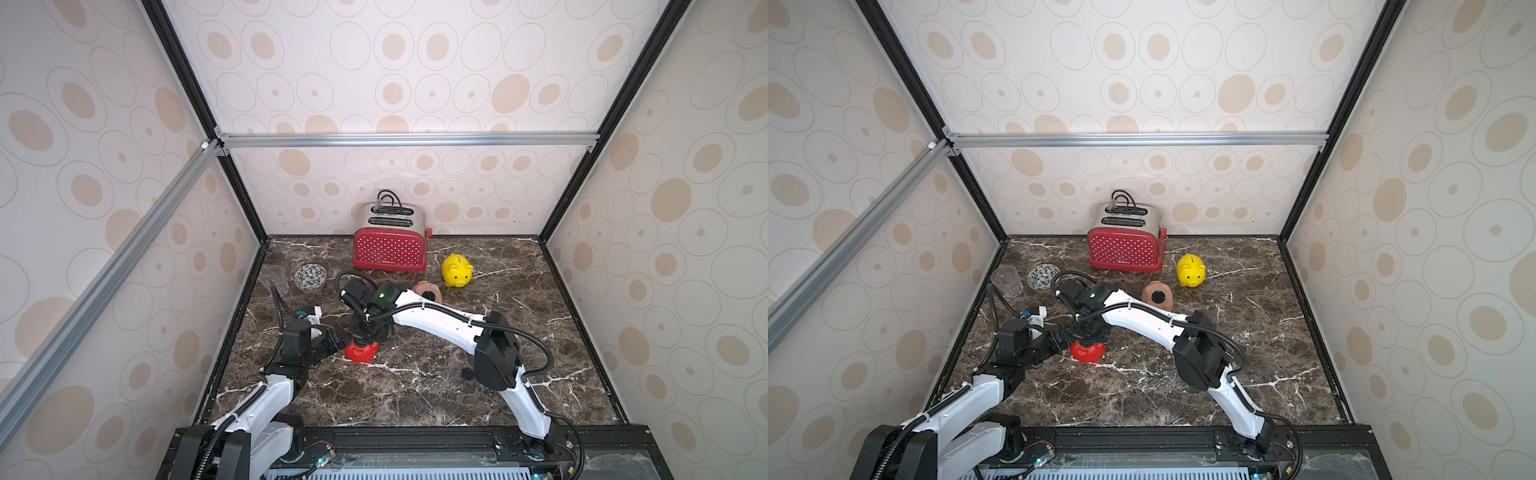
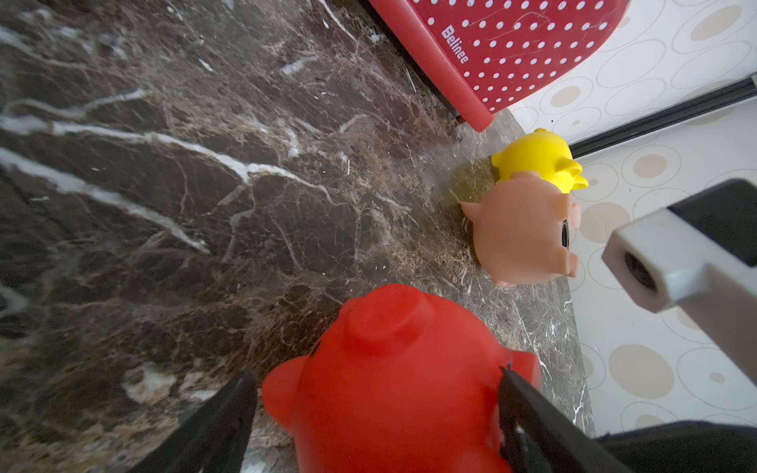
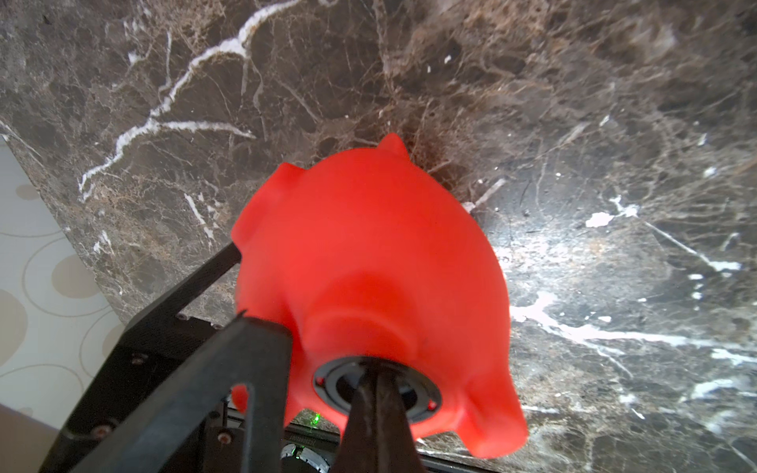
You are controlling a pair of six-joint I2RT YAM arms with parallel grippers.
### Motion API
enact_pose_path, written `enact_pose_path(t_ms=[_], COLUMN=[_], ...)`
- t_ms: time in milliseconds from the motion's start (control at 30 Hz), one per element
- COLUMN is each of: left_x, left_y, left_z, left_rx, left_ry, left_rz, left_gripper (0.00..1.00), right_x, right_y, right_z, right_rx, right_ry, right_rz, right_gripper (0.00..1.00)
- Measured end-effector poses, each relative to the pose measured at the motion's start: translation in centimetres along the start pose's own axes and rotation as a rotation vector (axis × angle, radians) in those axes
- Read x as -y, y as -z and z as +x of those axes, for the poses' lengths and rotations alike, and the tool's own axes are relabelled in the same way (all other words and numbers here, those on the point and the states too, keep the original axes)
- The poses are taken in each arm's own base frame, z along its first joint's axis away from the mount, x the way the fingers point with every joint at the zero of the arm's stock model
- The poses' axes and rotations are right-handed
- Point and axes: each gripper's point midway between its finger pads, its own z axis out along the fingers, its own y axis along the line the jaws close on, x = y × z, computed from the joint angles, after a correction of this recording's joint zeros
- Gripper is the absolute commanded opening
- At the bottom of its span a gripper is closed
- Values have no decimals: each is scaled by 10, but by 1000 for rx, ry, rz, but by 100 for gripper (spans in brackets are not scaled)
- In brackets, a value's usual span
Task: Close piggy banks
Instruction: Screw the knob on the piggy bank.
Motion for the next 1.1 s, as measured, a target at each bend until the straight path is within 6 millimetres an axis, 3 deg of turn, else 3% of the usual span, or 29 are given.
enact_pose_path(t_ms=[267, 500, 833, 1100], left_x=[0, 0, -1, -3], left_y=[1, 2, 3, 7], left_z=[0, 1, 2, -2], left_rx=[0, -4, -12, -4], left_ry=[1, 3, 8, 17], left_rz=[-2, -6, -17, -50], left_gripper=[93, 93, 95, 99], right_x=[1, 1, 0, 1], right_y=[1, 2, 6, 30], right_z=[0, -1, -1, -4], right_rx=[5, 12, 18, 60], right_ry=[3, 17, 34, 64], right_rz=[-2, -12, -28, -38], right_gripper=[0, 20, 23, 32])
